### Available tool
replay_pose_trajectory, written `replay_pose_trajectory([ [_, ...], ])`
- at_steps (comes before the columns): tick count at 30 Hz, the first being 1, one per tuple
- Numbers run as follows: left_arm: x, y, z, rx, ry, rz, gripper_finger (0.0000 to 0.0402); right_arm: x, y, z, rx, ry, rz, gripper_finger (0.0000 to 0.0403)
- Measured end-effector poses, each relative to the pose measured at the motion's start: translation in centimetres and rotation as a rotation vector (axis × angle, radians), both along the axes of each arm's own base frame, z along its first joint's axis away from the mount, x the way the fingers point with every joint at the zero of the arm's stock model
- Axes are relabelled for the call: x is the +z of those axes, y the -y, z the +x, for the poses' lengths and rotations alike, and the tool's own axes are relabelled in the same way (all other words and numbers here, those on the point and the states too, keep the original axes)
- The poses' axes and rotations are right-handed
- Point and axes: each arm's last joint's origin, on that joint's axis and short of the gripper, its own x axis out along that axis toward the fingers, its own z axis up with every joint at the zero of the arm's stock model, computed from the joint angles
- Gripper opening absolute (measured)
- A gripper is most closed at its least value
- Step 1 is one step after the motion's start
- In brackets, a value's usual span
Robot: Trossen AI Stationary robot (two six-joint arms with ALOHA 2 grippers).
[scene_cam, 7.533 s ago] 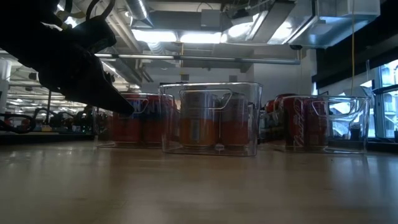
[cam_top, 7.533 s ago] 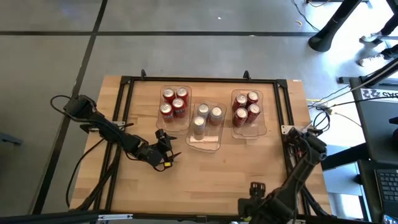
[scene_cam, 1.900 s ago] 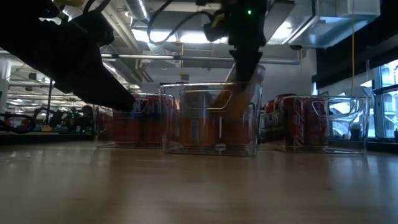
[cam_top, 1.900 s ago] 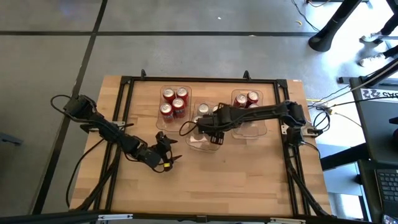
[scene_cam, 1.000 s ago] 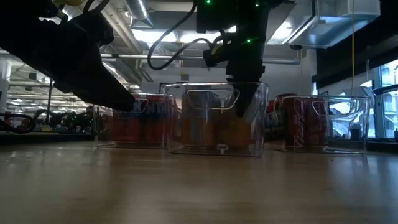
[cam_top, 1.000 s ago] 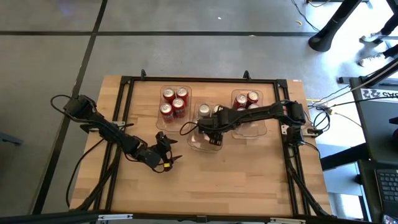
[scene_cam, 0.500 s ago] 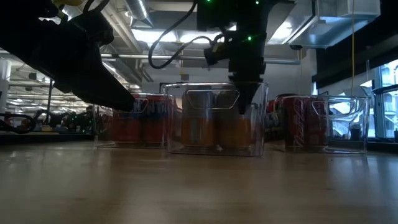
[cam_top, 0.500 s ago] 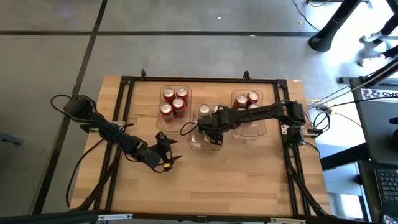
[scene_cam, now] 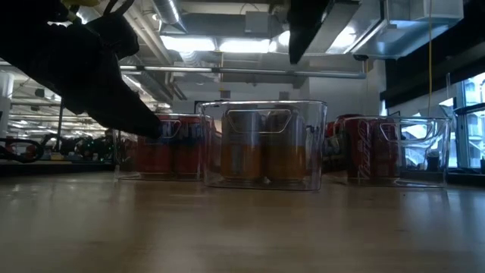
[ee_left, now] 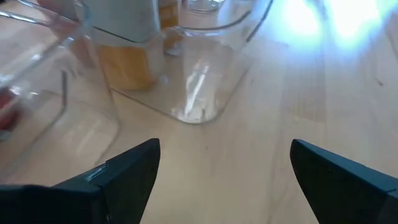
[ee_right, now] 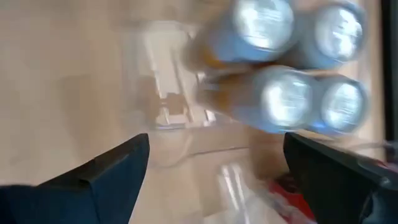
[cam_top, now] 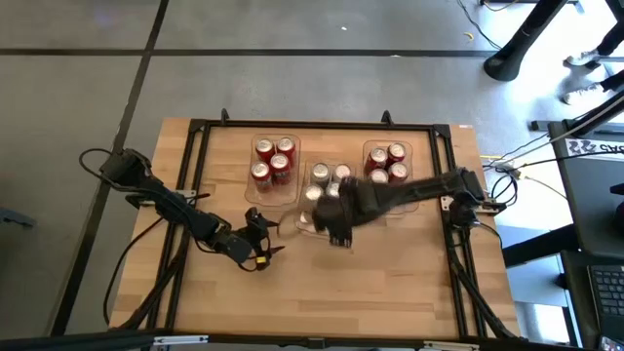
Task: Sort soda cans
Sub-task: Adjust the center transparent bin
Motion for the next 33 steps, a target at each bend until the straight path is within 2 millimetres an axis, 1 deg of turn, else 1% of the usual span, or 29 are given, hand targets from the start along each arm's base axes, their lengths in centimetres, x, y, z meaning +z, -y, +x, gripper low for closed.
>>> replay_pose_trajectory([
  [2, 0.0, 0.1, 0.0, -0.020, -0.007, -0.013, 0.0347, 0.0, -2.4, -0.3, 0.053, 0.023, 0.003, 0.0370],
  [4, 0.0, 0.3, -0.1, -0.042, -0.014, -0.016, 0.0347, -0.6, -4.8, -0.7, 0.098, 0.054, -0.008, 0.0370],
  [7, 0.0, 0.7, -0.2, -0.075, -0.017, -0.019, 0.0347, -2.1, -8.1, -1.0, 0.163, 0.121, -0.008, 0.0370],
  [9, 0.1, 0.9, -0.3, -0.097, -0.010, -0.018, 0.0347, -3.3, -9.9, -1.4, 0.192, 0.152, -0.007, 0.0370],
  [12, 0.2, 1.3, -0.3, -0.117, 0.004, -0.018, 0.0347, -5.4, -11.8, -1.7, 0.204, 0.226, -0.001, 0.0370],
  [14, 0.2, 1.4, -0.4, -0.122, 0.006, -0.019, 0.0347, -7.1, -12.4, -1.8, 0.212, 0.249, 0.012, 0.0370],
  [16, 0.3, 1.5, -0.4, -0.123, 0.012, -0.023, 0.0347, -8.8, -12.5, -1.7, 0.208, 0.285, 0.029, 0.0370],
  [18, 0.3, 1.5, -0.3, -0.122, 0.020, -0.027, 0.0347, -10.6, -12.1, -1.8, 0.202, 0.287, 0.028, 0.0370],
  [20, 0.3, 1.5, -0.3, -0.122, 0.019, -0.027, 0.0347, -12.0, -11.5, -1.8, 0.188, 0.296, 0.025, 0.0370],
  [23, 0.3, 1.5, -0.3, -0.112, 0.023, -0.044, 0.0347, -13.5, -10.3, -1.8, 0.163, 0.297, 0.016, 0.0370],
  [28, 0.3, 1.5, -0.3, -0.105, 0.021, -0.053, 0.0347, -14.7, -8.3, -1.7, 0.123, 0.269, -0.043, 0.0370],
  [33, 0.3, 1.4, -0.3, -0.103, 0.022, -0.053, 0.0347, -14.8, -7.0, -1.2, 0.122, 0.256, -0.065, 0.0370],
])
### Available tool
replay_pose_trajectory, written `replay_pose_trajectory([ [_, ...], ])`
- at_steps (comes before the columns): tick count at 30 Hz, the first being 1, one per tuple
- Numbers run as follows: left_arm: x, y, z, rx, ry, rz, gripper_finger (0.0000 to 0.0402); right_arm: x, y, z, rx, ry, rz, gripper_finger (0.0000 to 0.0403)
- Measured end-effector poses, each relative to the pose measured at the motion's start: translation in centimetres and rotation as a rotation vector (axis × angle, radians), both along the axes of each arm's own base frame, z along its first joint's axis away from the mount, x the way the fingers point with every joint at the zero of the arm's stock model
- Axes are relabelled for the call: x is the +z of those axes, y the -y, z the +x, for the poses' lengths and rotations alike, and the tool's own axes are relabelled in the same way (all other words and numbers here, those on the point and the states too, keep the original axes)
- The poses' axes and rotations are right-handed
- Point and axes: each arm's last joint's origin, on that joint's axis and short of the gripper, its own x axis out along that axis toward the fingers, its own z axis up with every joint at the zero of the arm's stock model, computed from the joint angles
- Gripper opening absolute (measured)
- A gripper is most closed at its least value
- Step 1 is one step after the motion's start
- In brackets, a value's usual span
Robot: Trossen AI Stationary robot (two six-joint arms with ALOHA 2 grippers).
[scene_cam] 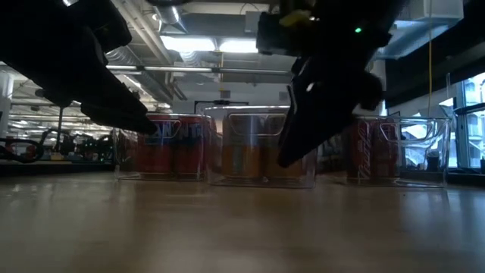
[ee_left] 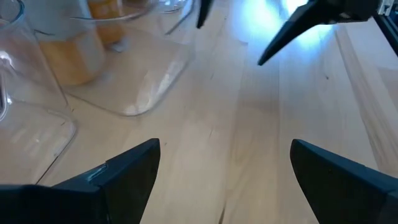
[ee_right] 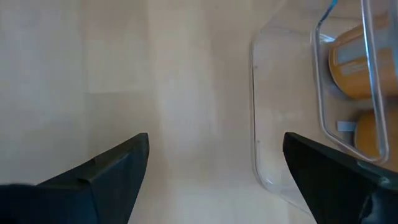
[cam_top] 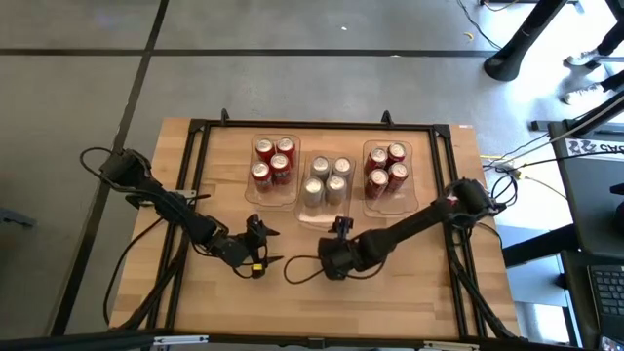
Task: Sort soda cans
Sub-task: Adjust the center transparent bin
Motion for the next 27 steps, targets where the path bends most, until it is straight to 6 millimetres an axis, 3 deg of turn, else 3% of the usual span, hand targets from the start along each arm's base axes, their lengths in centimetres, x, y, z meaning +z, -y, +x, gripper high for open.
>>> replay_pose_trajectory([
  [12, 0.0, 0.0, 0.0, 0.000, 0.000, 0.001, 0.0347, -0.1, 3.9, 1.0, -0.070, -0.047, -0.026, 0.0370],
  [27, -0.1, -0.1, -0.1, 0.007, -0.009, 0.023, 0.0347, -0.3, 6.2, 1.0, -0.138, -0.092, -0.088, 0.0370],
])
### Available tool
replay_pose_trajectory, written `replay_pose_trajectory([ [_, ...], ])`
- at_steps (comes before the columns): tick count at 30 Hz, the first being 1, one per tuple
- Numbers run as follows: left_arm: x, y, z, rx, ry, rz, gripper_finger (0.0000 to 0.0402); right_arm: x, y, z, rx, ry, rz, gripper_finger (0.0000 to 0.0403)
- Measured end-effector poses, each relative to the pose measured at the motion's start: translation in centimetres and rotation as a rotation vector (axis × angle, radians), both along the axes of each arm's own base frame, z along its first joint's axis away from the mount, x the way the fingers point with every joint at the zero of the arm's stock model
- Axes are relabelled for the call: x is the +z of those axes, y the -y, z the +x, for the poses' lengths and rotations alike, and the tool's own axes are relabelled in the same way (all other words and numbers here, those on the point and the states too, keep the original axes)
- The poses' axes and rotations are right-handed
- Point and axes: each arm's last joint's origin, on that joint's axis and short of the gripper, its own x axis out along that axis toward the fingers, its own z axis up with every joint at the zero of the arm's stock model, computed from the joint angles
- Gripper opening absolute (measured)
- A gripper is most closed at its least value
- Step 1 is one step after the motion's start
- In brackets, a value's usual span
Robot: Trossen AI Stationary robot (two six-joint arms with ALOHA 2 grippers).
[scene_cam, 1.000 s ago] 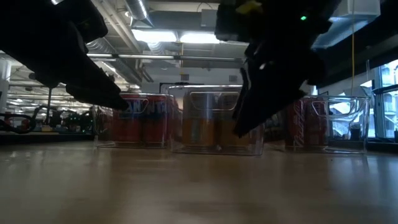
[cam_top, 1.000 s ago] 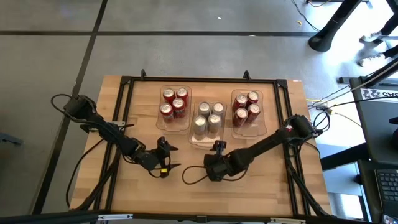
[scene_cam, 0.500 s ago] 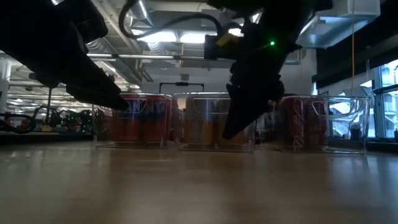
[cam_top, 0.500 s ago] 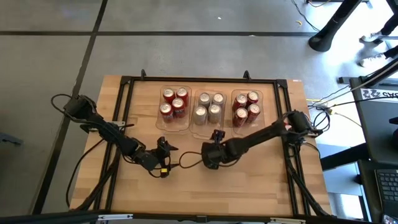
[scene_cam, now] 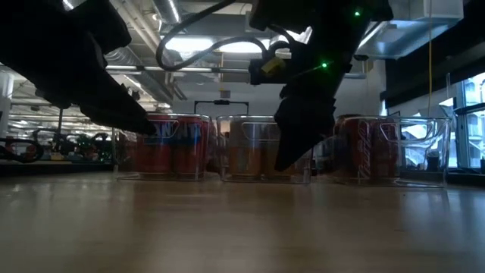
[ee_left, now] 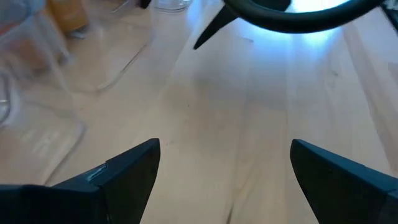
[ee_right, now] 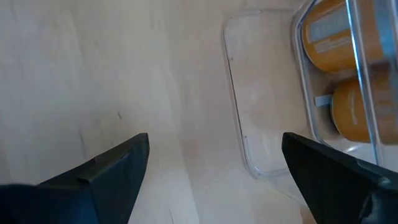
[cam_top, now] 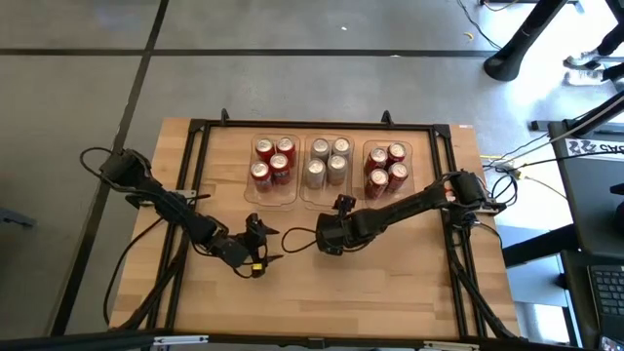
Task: Sort soda cans
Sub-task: Adjust the center transparent bin, then return to Home Position
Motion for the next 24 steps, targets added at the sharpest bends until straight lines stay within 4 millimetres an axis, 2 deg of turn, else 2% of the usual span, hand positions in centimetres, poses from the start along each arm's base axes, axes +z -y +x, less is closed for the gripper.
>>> replay_pose_trajectory([
  [8, -0.5, -0.9, -0.1, 0.099, -0.031, 0.002, 0.0347, 0.0, -0.1, -0.2, -0.012, -0.008, -0.001, 0.0370],
  [12, -0.5, -1.3, 0.1, 0.126, -0.034, -0.009, 0.0347, 0.9, -0.6, -0.5, 0.001, 0.009, 0.020, 0.0370],
  [19, 0.2, -0.4, 0.1, 0.056, 0.023, 0.008, 0.0347, 5.0, -2.3, -2.4, 0.043, 0.092, 0.117, 0.0370],
  [24, 2.3, -1.2, -0.3, 0.010, 0.050, 0.088, 0.0347, 8.2, -2.0, -3.9, 0.121, 0.117, 0.166, 0.0370],
])
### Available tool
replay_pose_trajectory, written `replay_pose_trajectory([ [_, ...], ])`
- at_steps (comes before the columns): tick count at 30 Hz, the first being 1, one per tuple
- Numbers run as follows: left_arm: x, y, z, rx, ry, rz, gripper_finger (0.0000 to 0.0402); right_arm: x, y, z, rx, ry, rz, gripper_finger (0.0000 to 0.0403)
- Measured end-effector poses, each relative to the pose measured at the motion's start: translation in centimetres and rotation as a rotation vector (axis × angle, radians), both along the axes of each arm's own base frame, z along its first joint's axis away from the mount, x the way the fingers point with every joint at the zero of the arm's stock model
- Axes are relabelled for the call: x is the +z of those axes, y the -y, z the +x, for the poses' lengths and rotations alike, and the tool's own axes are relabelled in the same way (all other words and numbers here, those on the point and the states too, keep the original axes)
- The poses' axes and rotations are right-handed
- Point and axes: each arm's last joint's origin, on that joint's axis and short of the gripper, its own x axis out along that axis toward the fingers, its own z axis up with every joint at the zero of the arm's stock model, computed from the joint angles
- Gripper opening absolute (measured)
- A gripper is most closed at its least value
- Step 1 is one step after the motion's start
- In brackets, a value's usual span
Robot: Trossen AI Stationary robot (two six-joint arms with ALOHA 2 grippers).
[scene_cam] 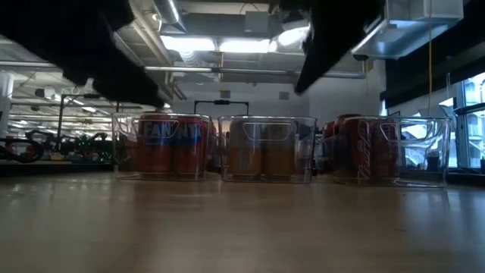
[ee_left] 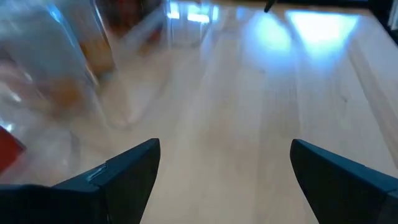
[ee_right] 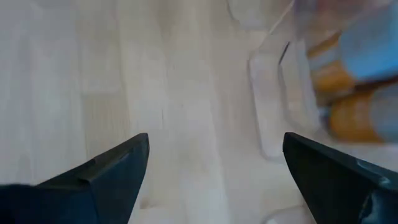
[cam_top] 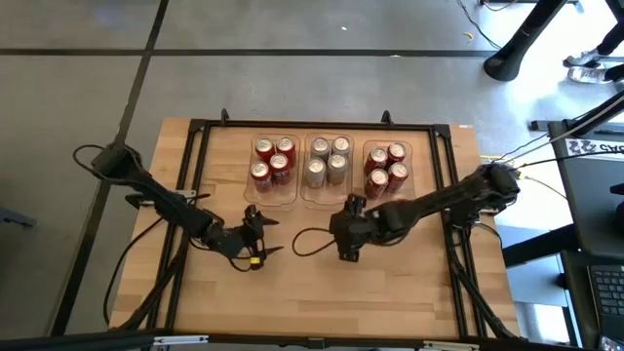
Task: Sort soda cans
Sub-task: Return to Home Position
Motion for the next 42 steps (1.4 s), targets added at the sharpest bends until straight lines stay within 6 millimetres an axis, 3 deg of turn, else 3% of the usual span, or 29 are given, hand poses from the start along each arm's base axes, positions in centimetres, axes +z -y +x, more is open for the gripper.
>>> replay_pose_trajectory([
  [4, 2.9, -1.5, -0.8, -0.047, 0.043, 0.034, 0.0347, 2.7, 1.6, -0.9, 0.055, 0.059, 0.005, 0.0369],
  [8, 5.3, -3.4, -2.1, -0.073, 0.074, 0.056, 0.0331, 4.3, 3.9, -3.1, 0.070, 0.184, 0.048, 0.0369],
  [15, 7.2, -5.8, -3.7, -0.135, 0.089, 0.079, 0.0233, 3.7, 7.3, -9.5, 0.041, 0.478, 0.140, 0.0369],
  [22, 8.3, -6.8, -4.8, -0.193, 0.116, 0.099, 0.0123, 2.9, 8.4, -15.0, 0.006, 0.753, 0.229, 0.0369],
  [28, 8.8, -7.1, -5.4, -0.207, 0.136, 0.127, 0.0060, 2.0, 8.5, -16.0, -0.133, 0.778, 0.398, 0.0369],
  [32, 8.6, -7.6, -5.6, -0.179, 0.106, 0.129, 0.0034, 1.9, 8.5, -16.0, -0.098, 0.770, 0.364, 0.0362],
  [36, 8.4, -8.0, -5.6, -0.157, 0.090, 0.127, 0.0016, 1.8, 8.6, -16.1, -0.046, 0.748, 0.265, 0.0296],
  [42, 6.6, -8.4, -6.3, -0.166, 0.109, 0.118, 0.0001, 2.0, 8.3, -16.0, 0.106, 0.746, 0.208, 0.0105],
])
